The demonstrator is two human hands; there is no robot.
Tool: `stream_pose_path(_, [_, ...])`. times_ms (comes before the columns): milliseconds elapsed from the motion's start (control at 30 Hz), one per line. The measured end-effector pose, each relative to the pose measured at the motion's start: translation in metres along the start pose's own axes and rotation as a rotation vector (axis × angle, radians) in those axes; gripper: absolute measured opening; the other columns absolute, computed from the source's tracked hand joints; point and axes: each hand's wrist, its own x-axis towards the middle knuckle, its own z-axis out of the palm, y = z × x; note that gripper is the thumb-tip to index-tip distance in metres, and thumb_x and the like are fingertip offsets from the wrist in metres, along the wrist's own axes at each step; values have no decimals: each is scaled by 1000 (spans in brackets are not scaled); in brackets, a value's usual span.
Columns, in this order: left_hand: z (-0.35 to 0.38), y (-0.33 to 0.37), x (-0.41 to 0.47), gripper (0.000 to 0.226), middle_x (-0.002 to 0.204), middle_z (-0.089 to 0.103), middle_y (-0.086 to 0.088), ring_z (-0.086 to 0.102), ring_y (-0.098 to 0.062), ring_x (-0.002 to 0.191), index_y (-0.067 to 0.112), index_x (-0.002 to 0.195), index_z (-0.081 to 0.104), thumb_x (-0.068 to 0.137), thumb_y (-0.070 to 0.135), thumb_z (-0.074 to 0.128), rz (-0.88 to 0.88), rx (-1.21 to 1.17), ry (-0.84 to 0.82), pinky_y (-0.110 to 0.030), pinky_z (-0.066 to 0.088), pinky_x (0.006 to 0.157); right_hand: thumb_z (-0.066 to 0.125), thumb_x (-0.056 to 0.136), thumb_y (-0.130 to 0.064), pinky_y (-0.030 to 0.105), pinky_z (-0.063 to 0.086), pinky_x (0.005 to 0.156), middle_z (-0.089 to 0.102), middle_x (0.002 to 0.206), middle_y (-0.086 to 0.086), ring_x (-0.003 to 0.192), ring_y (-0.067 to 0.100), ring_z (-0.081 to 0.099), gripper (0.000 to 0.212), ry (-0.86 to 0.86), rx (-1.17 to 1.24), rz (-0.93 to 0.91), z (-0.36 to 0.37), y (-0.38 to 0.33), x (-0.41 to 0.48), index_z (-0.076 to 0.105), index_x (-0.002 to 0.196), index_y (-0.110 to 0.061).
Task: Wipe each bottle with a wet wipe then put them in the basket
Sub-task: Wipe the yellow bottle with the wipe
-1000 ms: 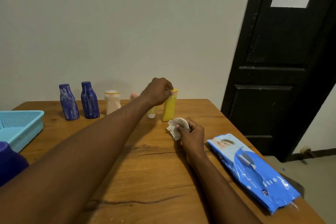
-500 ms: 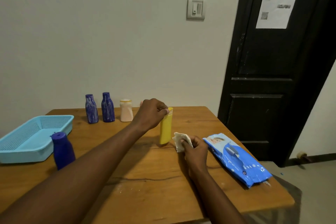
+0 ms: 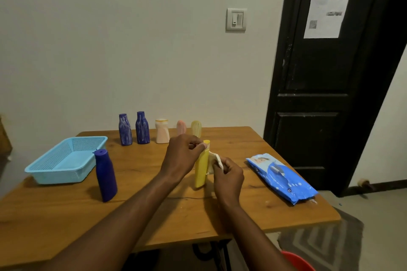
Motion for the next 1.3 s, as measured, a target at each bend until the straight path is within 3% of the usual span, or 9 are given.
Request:
stream_pose_path(167, [-2, -5, -13, 7, 82, 73, 15, 64, 9, 79, 20, 89, 80, 86, 26, 76, -38, -24, 37, -5, 46, 66, 62, 101, -21, 27, 55, 62, 73, 79, -8, 74, 7, 67, 17, -50, 16, -58, 7, -10, -19, 76, 95, -28])
stream_pose_path(300, [-6, -7, -14, 15, 91, 76, 12, 65, 10, 77, 20, 95, 81, 90, 30, 71, -71, -25, 32, -2, 44, 67, 51, 104, -25, 42, 59, 77, 74, 93, -7, 87, 11, 68, 25, -142, -71, -113, 17, 2, -40, 74, 113, -26])
stream_pose_path(500, [-12, -8, -6, 15, 85, 77, 10, 66, 5, 78, 17, 93, 82, 91, 27, 70, -75, -14, -48, -13, 48, 68, 39, 109, -22, 21, 30, 121, 37, 162, -8, 148, 0, 33, 52, -232, -171, -184, 34, 0, -69, 31, 160, -19])
stream_pose_path(633, [-8, -6, -9, 19, 81, 75, -4, 68, -17, 78, 9, 83, 79, 91, 22, 68, -69, -32, -89, -38, 55, 76, 33, 111, -21, 16, 16, 124, 15, 171, -7, 155, 0, 10, 56, -230, -163, -180, 42, -8, -65, 13, 164, -20])
stream_pose_path(700, [-10, -6, -7, 18, 83, 77, 0, 68, -12, 76, 12, 85, 81, 92, 20, 67, -78, -12, -100, -31, 54, 73, 32, 112, -25, 3, 13, 114, 10, 172, -7, 156, 1, 8, 57, -262, -159, -122, 44, -13, -57, 9, 164, -22])
stream_pose_path(867, [-17, -8, 0, 15, 84, 76, 7, 67, -2, 75, 16, 90, 82, 91, 17, 67, -114, -1, -134, -18, 48, 69, 34, 97, -51, 40, 42, 116, 40, 160, -2, 144, 15, 41, 68, -335, -125, -17, 45, -16, -21, 27, 160, -28])
stream_pose_path(967, [-16, -7, 0, 15, 84, 76, 7, 66, -1, 73, 16, 91, 82, 92, 19, 67, -106, 21, -133, -14, 47, 66, 39, 94, -53, 31, 52, 98, 54, 145, -4, 129, 14, 55, 65, -347, -155, -40, 41, -20, -13, 34, 155, -29])
stream_pose_path(1133, [-18, -8, -1, 17, 80, 75, 5, 65, -3, 72, 14, 87, 82, 93, 21, 67, -84, 22, -109, -20, 47, 68, 42, 90, -43, 46, 21, 127, -8, 172, -10, 157, 9, 0, 90, -418, -323, -78, 41, -15, -55, -10, 163, -31])
stream_pose_path(1300, [-19, -10, 2, 18, 79, 76, 8, 67, -4, 72, 16, 86, 82, 92, 21, 66, -74, 29, -171, -23, 52, 70, 59, 94, -28, 52, 22, 126, -11, 171, -7, 159, 17, -1, 99, -408, -365, -76, 48, -12, -45, -14, 161, -31])
